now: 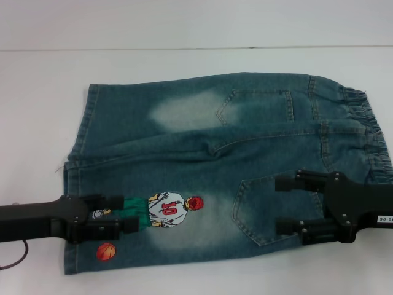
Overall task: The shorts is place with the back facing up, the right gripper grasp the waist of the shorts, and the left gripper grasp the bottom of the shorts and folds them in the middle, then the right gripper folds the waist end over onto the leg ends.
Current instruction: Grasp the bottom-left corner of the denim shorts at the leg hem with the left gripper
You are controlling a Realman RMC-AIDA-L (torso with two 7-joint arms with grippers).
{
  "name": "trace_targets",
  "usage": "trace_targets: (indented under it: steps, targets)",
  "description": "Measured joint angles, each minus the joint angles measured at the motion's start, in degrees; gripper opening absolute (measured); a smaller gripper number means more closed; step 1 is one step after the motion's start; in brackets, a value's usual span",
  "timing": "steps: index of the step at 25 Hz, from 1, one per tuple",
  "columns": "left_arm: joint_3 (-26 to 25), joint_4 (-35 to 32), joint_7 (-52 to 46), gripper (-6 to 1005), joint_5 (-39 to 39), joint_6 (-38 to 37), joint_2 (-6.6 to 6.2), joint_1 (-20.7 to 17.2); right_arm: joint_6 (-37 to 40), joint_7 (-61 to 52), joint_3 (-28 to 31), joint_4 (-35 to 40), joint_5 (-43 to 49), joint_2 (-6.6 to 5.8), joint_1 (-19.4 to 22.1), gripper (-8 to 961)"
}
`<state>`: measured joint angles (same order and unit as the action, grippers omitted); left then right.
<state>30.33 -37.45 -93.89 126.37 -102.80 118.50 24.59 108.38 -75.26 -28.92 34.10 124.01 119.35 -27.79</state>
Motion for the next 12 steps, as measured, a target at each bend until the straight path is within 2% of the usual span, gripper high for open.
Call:
trace_targets:
  steps: [7,12]
  targets:
    - [-0.6,-4.1,-6.0,909,0.0,-5.1,-0.93,-0.4,0.2,-0.1,0.0,0.0,-0.2,0.0,0.0,934]
    - [-2.2,-10.8,-19.4,908,0.4,-7.9,-2.86,-2.3,0.5,0.0,0.1,0.3,-0.2,0.0,0.5,932]
